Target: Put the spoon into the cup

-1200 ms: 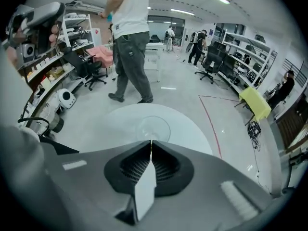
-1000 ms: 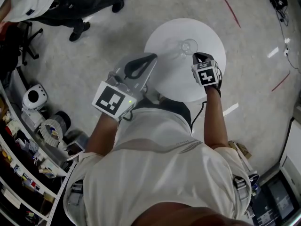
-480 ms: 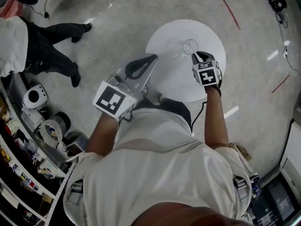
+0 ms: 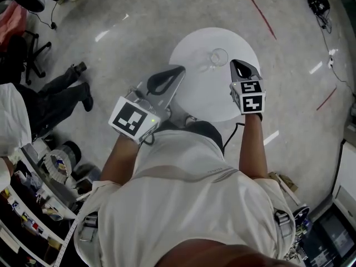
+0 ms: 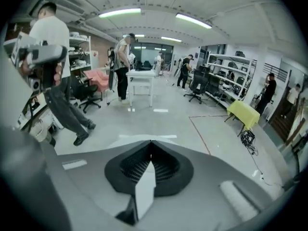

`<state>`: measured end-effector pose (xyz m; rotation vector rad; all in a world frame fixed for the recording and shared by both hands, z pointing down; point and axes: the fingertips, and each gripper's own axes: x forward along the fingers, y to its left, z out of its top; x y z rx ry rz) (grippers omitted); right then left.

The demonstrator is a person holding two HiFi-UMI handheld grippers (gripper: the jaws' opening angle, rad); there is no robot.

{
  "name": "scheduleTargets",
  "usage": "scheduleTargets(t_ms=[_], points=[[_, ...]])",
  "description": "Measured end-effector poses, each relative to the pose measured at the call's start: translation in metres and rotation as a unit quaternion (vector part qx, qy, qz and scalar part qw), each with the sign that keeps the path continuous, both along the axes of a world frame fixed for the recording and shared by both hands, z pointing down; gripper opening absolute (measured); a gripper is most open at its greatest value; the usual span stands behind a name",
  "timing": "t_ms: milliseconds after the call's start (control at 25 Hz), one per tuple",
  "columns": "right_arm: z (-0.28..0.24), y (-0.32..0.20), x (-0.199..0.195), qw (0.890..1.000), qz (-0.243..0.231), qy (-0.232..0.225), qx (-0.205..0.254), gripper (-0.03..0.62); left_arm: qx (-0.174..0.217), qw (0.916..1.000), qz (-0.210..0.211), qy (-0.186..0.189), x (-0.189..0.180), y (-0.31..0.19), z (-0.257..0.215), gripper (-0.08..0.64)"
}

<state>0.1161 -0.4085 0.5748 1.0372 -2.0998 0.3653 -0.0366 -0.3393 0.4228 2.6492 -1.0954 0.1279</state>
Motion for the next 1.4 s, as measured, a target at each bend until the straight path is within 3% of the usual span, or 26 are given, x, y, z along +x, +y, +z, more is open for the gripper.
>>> scheduleTargets(t_ms=[320, 480, 720, 1000, 1200, 1400], points=[[-0.123, 0.018, 0.011, 0.985, 0.042, -0.100, 0.132, 0.005, 0.054, 0.9981, 0.024, 0.014, 0.019, 0.018, -0.050, 0.000], [-0.170, 0.043, 0.029, 0.976, 0.062, -0.115, 0.172, 0.005, 0.080, 0.9959, 0.036, 0.023, 0.028, 0.034, -0.077, 0.000], [-0.228, 0.091, 0.064, 0.960, 0.091, -0.121, 0.234, 0.005, 0.124, 0.9884, 0.051, 0.070, 0.046, 0.045, -0.123, 0.000], [-0.284, 0.141, 0.102, 0.936, 0.106, -0.143, 0.304, 0.005, 0.143, 0.9832, 0.089, 0.071, 0.082, 0.055, -0.152, 0.000], [-0.302, 0.165, 0.132, 0.924, 0.116, -0.157, 0.330, 0.005, 0.157, 0.9786, 0.122, 0.055, 0.119, 0.074, -0.165, 0.000], [-0.299, 0.154, 0.133, 0.923, 0.105, -0.175, 0.325, 0.006, 0.151, 0.9791, 0.131, 0.039, 0.126, 0.071, -0.161, 0.000]])
